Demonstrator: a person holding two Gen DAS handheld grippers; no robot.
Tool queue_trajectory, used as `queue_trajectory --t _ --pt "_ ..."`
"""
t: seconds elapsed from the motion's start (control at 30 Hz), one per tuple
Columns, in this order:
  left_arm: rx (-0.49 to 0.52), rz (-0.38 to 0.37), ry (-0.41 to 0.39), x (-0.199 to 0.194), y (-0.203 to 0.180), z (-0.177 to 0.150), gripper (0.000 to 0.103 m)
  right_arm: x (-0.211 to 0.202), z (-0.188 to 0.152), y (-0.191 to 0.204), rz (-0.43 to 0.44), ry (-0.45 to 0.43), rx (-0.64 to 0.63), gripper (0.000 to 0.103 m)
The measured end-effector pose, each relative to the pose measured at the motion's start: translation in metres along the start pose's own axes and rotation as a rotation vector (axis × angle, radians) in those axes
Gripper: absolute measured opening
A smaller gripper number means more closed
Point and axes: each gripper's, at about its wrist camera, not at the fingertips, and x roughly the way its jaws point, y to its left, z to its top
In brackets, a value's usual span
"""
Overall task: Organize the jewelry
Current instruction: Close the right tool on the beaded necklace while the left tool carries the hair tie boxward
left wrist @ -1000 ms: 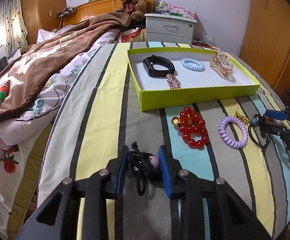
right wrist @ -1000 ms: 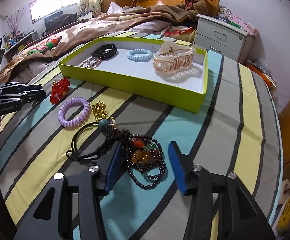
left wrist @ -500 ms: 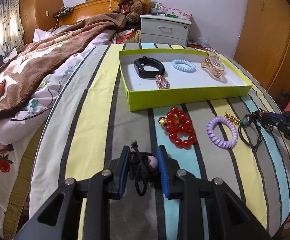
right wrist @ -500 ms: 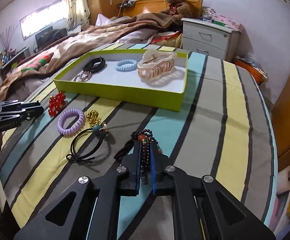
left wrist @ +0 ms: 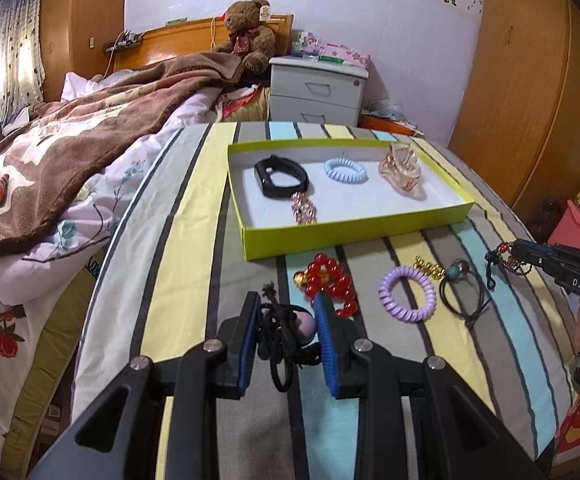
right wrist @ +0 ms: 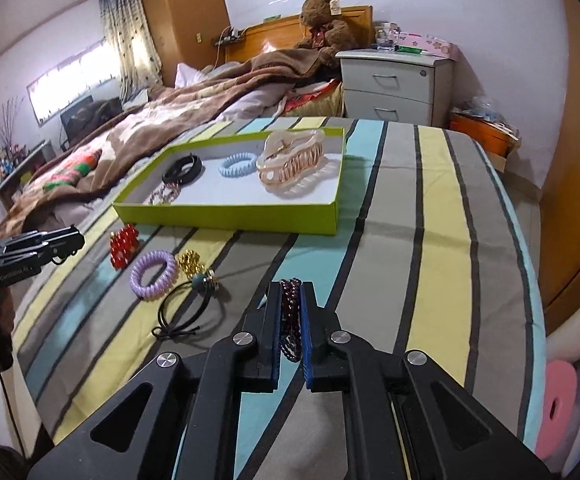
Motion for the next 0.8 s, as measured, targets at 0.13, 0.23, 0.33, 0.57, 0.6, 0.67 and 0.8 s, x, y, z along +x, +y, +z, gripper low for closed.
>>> queue_trajectory --t 0.13,0.23,0.33,0.57,0.6,0.67,0.8 --pt "-0.002 -0.009 -0.013 -0.004 0.0 0.01 0.029 -0.01 0.009 -0.002 0.002 -0.033 0.023 0.008" --pt "0.002 -0.021 -0.028 -0.007 -0.003 0.022 0.029 -0.018 0.02 -0.001 -0.007 -0.061 0.018 0.008" --pt "0.008 -0.036 -0.041 -0.006 -0.006 0.034 0.029 -0.023 0.032 0.0 -0.011 -0.082 0.015 0.008" --pt "0.002 -0.058 -0.045 0.006 -0.006 0.06 0.029 -0.021 0.063 -0.001 -0.009 -0.114 0.024 0.008" --pt "0.002 -0.056 -0.044 0.009 -0.006 0.063 0.029 -0.018 0.068 -0.001 -0.016 -0.115 0.026 0.008" --pt "-0.008 -0.058 -0.044 0.015 -0.003 0.069 0.029 -0.01 0.077 -0.002 -0.013 -0.111 0.036 0.008" --pt "-0.03 -0.06 -0.032 0.031 0.003 0.08 0.029 0.008 0.089 -0.003 -0.027 -0.093 0.037 0.008"
